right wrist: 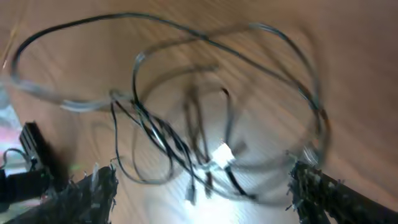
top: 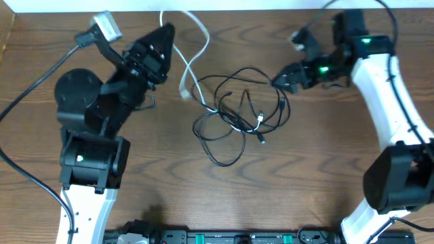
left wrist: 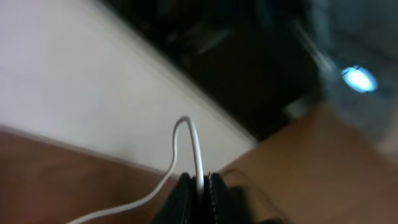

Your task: Untangle cables

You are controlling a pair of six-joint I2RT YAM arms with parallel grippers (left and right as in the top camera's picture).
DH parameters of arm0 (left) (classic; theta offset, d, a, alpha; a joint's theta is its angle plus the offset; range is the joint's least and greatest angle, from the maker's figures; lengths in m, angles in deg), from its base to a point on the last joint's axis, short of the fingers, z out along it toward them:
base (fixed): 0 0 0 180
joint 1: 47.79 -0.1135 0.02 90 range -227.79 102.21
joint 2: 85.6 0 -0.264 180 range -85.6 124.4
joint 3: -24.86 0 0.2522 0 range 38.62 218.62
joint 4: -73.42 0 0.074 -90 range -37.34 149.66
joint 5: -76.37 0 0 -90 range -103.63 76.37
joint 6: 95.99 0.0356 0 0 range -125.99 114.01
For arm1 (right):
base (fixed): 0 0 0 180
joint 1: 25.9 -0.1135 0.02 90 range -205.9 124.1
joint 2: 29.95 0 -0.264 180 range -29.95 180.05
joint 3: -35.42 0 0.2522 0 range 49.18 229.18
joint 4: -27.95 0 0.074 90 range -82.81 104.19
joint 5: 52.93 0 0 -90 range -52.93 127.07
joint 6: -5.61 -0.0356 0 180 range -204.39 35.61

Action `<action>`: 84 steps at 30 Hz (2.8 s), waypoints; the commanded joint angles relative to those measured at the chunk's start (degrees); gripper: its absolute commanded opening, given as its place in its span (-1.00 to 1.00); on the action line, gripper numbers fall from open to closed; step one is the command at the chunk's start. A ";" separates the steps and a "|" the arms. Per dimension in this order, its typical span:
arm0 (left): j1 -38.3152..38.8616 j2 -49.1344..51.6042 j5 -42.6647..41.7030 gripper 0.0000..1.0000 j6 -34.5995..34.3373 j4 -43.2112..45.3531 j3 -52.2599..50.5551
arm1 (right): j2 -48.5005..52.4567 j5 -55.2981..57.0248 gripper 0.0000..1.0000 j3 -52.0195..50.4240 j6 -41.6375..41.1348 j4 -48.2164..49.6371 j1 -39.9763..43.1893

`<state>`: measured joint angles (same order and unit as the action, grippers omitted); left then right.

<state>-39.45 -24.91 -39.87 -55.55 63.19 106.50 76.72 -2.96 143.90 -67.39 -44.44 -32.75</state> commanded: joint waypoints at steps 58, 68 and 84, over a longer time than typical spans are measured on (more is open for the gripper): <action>3.74 30.77 15.47 -0.85 20.65 -36.30 0.48 | -3.65 16.55 -0.98 5.66 -28.63 10.47 -20.76; 3.48 30.75 24.04 -0.85 22.36 -38.25 0.48 | -10.84 15.19 -0.98 24.68 -22.45 -2.34 -9.64; 3.45 4.04 -0.13 -0.85 30.95 -35.47 3.15 | 0.55 -0.52 0.01 24.37 -14.75 -6.51 -19.45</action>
<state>-35.78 -20.93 -39.24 -22.66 25.66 108.77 76.55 -0.77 168.12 -83.26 -51.08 -51.24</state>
